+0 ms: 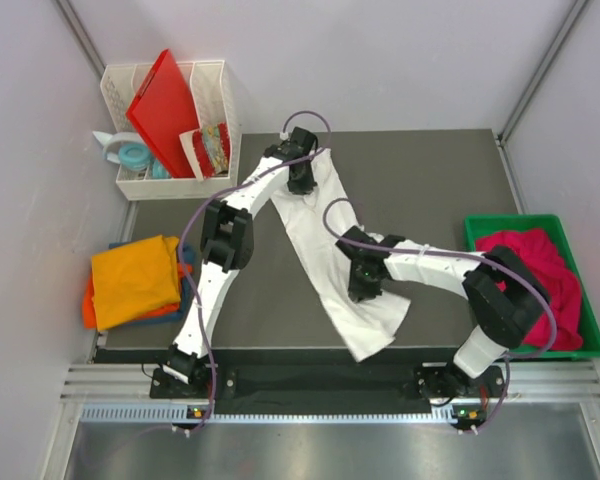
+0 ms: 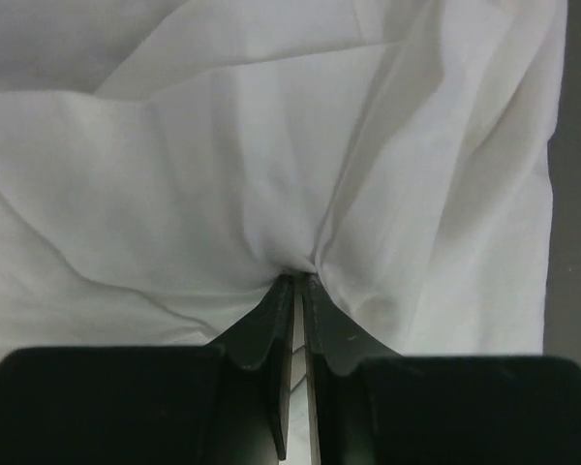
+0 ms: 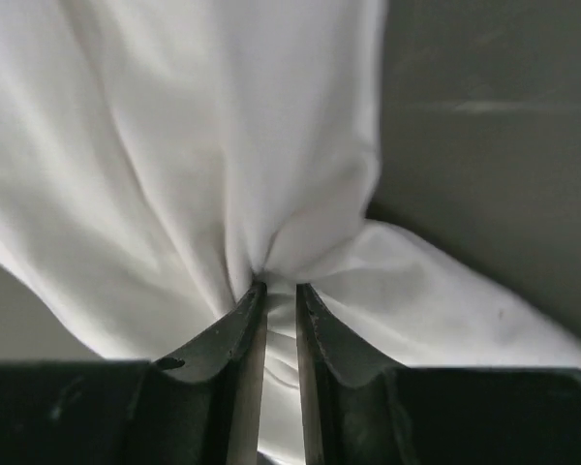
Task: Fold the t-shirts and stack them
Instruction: Rotate the tshirt 90 degrees
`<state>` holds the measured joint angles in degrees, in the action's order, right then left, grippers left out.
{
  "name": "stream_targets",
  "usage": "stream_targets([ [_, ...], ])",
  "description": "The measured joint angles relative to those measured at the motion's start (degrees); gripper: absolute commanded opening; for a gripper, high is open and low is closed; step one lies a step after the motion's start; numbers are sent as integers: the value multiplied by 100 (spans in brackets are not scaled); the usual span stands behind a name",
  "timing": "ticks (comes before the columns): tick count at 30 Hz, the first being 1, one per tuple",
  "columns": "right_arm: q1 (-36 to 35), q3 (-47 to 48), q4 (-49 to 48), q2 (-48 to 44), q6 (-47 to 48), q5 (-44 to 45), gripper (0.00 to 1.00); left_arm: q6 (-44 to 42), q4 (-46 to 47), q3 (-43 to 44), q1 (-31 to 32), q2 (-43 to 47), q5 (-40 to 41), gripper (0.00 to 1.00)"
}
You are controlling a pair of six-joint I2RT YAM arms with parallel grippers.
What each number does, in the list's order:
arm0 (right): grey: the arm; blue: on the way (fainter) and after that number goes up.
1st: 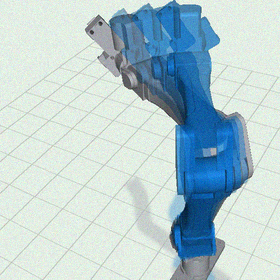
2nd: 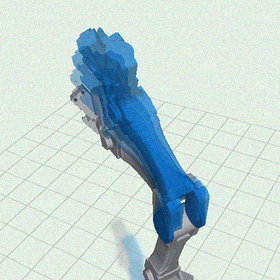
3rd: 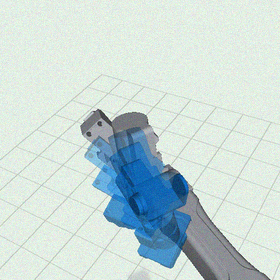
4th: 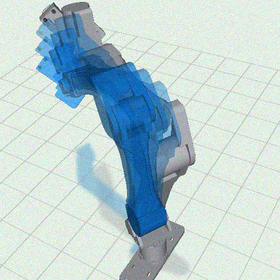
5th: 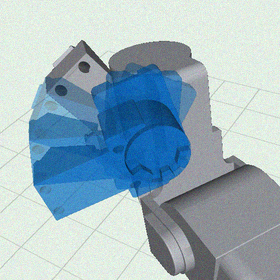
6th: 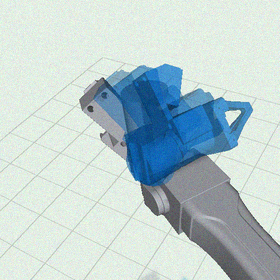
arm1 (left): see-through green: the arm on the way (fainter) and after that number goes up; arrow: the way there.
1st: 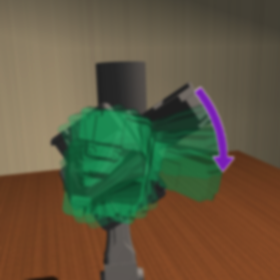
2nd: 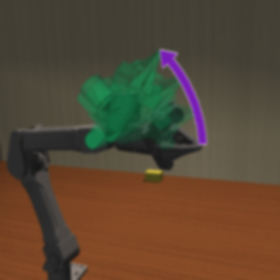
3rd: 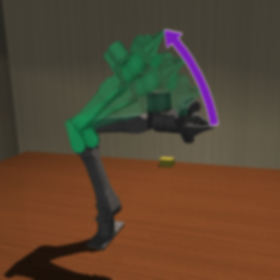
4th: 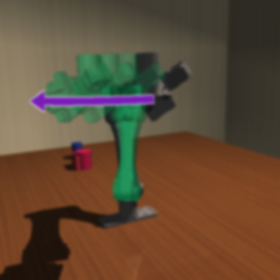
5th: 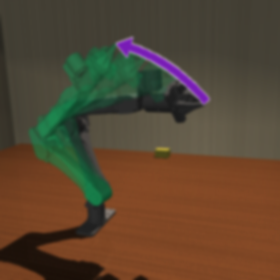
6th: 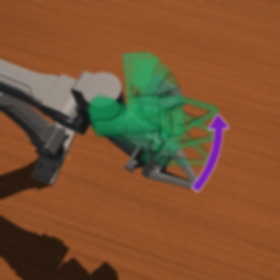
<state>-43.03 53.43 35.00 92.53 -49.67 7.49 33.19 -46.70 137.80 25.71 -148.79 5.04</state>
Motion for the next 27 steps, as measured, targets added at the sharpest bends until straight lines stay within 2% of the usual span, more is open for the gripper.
stream_targets([
  [4, -761, 367, 87, 326, 17, -396, 17, -37, 92, 63, -20, -59, -442, 16],
  [6, -907, 516, 39, 474, 90, -577, 17, -50, 140, 98, -17, -90, -647, 16],
  [11, -938, 553, -42, 514, 273, -966, 20, -133, 249, 203, -11, -177, -1073, 19],
  [15, -935, 553, -216, 514, 420, -1202, 28, -216, 369, 157, 4, -177, -1279, 25],
  [21, -975, 946, -363, 651, 813, -1816, 28, -289, 492, 162, 33, -195, -1600, 25],
  [24, -984, 1279, -339, 717, 922, -1593, 32, -264, 494, 157, 35, -197, -1539, 26],
  [25, -968, 1351, -297, 678, 929, -1419, 36, -240, 581, 44, 37, -157, -1491, 28],
  [27, -927, 1440, -146, 501, 951, -949, 42, -175, 960, -686, 52, 260, -1259, 35],
])
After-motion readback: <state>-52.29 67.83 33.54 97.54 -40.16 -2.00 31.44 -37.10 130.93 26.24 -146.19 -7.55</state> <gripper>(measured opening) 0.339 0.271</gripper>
